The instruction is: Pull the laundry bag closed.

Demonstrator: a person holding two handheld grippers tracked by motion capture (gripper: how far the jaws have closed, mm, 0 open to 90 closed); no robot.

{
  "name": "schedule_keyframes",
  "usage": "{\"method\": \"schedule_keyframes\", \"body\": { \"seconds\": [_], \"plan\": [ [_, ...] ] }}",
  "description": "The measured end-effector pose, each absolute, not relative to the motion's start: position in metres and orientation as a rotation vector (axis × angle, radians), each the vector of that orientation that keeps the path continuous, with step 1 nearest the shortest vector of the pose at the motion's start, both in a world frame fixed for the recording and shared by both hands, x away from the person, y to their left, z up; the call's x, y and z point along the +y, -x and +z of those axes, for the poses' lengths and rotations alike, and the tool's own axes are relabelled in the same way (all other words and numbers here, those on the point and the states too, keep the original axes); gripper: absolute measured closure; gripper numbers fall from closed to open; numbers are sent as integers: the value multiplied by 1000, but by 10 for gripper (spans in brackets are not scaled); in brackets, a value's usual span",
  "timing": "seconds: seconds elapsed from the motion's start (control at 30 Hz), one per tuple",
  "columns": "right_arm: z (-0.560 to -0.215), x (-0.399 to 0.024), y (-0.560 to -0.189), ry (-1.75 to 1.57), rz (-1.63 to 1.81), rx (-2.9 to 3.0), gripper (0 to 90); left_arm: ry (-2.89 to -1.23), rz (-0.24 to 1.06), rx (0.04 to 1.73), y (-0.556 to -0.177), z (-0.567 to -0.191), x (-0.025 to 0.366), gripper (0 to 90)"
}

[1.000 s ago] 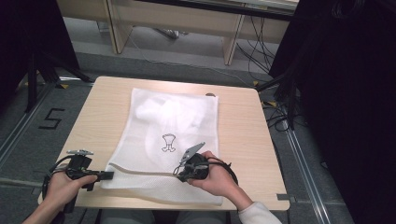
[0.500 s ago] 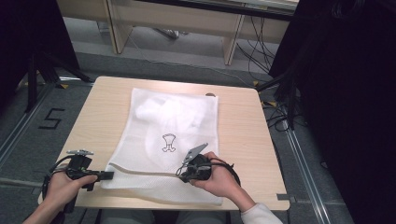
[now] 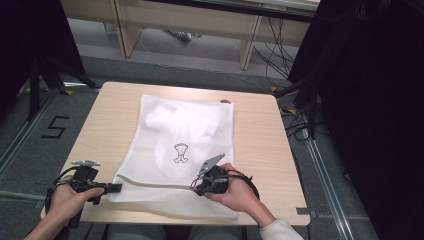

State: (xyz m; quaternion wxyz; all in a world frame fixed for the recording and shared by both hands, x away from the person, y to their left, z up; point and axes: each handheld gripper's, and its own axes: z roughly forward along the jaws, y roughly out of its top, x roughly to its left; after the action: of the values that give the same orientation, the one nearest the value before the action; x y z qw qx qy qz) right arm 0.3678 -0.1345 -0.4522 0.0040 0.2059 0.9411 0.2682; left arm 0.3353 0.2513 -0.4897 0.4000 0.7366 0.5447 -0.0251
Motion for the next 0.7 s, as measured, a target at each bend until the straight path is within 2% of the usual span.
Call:
{"method": "schedule_keyframes", "body": {
  "seconds": [0.7],
  "plan": [
    [-451,-139,-367,-641,832,2939,825,-1867,-63,1380,-335,-489,251,859]
  ]
}}
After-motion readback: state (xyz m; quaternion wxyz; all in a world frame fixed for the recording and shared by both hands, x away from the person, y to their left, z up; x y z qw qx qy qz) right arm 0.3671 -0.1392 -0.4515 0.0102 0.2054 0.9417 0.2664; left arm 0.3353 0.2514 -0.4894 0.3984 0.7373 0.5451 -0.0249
